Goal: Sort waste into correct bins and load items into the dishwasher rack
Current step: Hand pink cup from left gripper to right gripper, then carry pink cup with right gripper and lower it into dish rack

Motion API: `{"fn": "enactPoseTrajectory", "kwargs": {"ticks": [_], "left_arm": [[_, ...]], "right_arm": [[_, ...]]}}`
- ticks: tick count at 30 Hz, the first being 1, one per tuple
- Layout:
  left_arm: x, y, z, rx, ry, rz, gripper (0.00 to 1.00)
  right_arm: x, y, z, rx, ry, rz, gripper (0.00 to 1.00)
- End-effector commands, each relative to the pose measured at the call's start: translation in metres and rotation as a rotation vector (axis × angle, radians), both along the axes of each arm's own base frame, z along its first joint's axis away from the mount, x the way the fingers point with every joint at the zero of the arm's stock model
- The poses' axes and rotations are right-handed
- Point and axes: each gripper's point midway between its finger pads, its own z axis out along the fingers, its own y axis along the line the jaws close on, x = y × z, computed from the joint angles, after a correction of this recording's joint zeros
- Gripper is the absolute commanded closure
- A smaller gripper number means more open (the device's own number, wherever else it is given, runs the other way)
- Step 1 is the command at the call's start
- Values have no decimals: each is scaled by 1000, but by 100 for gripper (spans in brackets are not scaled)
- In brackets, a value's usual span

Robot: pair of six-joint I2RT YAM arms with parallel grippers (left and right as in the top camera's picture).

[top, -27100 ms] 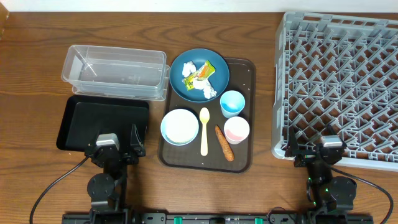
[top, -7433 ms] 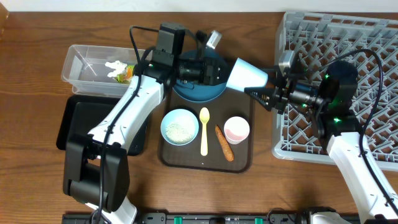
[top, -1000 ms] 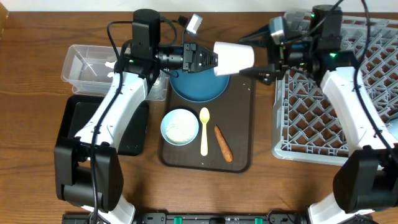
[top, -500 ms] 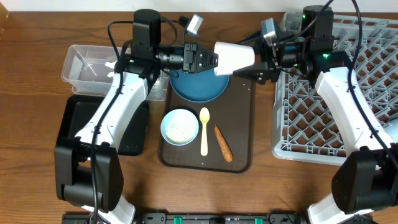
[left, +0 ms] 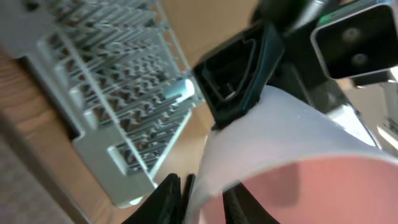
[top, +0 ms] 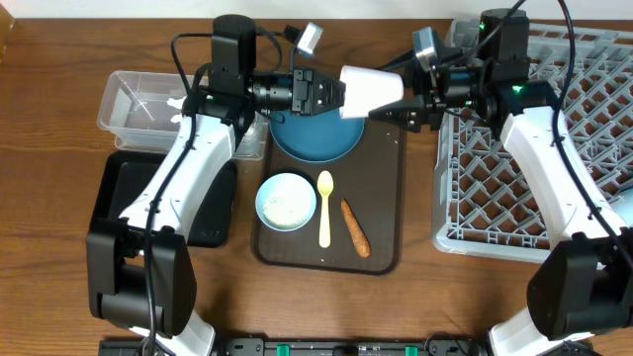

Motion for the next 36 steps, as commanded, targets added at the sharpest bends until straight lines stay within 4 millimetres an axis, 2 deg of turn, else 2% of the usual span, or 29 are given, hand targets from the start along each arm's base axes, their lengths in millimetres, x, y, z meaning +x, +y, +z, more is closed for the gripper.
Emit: {"fn": "enactPoseTrajectory", "kwargs": {"ticks": [1,3,6,8,10,13,17,19,21,27,36], "left_arm": [[23,5,-24,109,-25,131,74],[33,15,-50,230,14,231,73],[41,41,-94,457,61,370,70],[40,56,-110,564,77,415,69],[37,69,-117,632,73,435,69],[34,94,-118,731,72,497,69],[28,133,-107,869,39,601,68],[23,153,-98,930,30,665,67],[17,170,-88,980,19,723,67],[11,181,-77,1010,2,765,63],[11,181,-78,1012,7,763,63]], "right_arm": [[19,0,-18,-103,133,-142,62],[34,-7,-36,-186,191,-258,63],[52,-23,-65,-323,263,-434,67],[60,-37,-82,-414,287,-535,69],[64,-55,-93,-502,308,-629,72],[65,-82,-94,-588,346,-761,75],[63,-129,-74,-650,397,-941,76],[60,-157,-65,-680,435,-1043,78],[55,-194,-60,-720,498,-1171,80],[37,-284,-62,-761,667,-1453,82],[-1,-382,-76,-730,879,-1709,92]]}}
